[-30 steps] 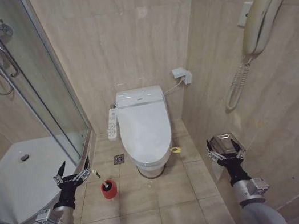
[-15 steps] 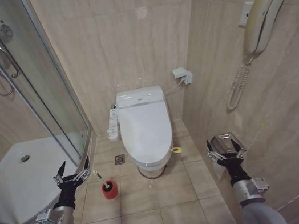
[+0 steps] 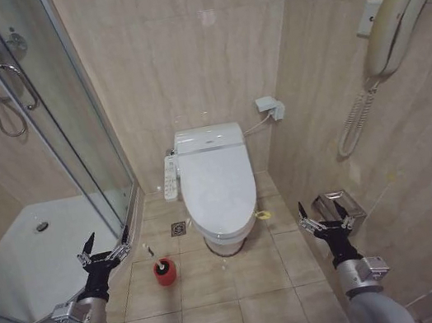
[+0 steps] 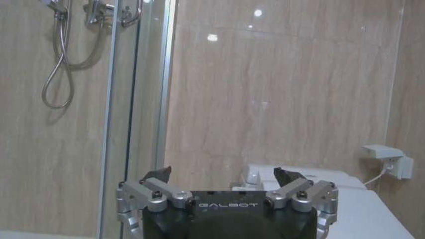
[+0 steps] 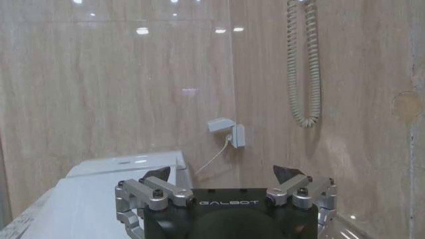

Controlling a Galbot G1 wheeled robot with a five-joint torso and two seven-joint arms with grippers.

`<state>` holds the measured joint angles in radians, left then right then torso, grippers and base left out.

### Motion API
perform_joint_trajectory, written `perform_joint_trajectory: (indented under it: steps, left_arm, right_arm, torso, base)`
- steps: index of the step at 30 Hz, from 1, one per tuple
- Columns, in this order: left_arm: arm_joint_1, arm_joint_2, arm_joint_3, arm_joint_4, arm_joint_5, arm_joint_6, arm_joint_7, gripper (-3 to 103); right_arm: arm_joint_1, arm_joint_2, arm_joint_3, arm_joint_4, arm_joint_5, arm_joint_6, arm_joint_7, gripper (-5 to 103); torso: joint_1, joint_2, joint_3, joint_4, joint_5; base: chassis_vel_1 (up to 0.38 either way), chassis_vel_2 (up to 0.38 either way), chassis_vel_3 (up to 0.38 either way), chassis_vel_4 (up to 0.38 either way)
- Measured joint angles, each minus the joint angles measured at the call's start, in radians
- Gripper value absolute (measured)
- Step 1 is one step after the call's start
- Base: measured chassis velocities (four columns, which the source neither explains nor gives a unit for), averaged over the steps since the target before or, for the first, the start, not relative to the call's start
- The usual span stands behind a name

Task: Open the toilet lid, clean the toilet bowl with a toilet brush, close the toilet lid, and flush.

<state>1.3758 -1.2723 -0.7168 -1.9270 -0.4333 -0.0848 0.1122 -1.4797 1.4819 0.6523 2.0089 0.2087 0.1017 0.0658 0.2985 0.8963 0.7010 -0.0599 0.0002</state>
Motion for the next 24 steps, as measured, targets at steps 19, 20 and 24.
perform_joint_trajectory:
  steps: [19,20,24]
  left_arm:
    - [0.0,0.0,0.0,0.0,0.0,0.0,0.0,100]
    - [0.0,0.0,0.0,0.0,0.0,0.0,0.0,100]
    - [0.0,0.0,0.0,0.0,0.0,0.0,0.0,100]
  right_arm:
    - [0.0,0.0,0.0,0.0,0.0,0.0,0.0,100]
    - [0.0,0.0,0.0,0.0,0.0,0.0,0.0,100]
    - [0.0,0.0,0.0,0.0,0.0,0.0,0.0,100]
  torso:
    - [0.0,0.0,0.0,0.0003,-0.0002]
    - [0.0,0.0,0.0,0.0004,-0.0005]
    - [0.0,0.0,0.0,0.0,-0.0003]
  base:
    - [0.02,0.013,-0.018,-0.015]
    - [0.0,0.0,0.0,0.0]
    - [0.0,0.0,0.0,0.0]
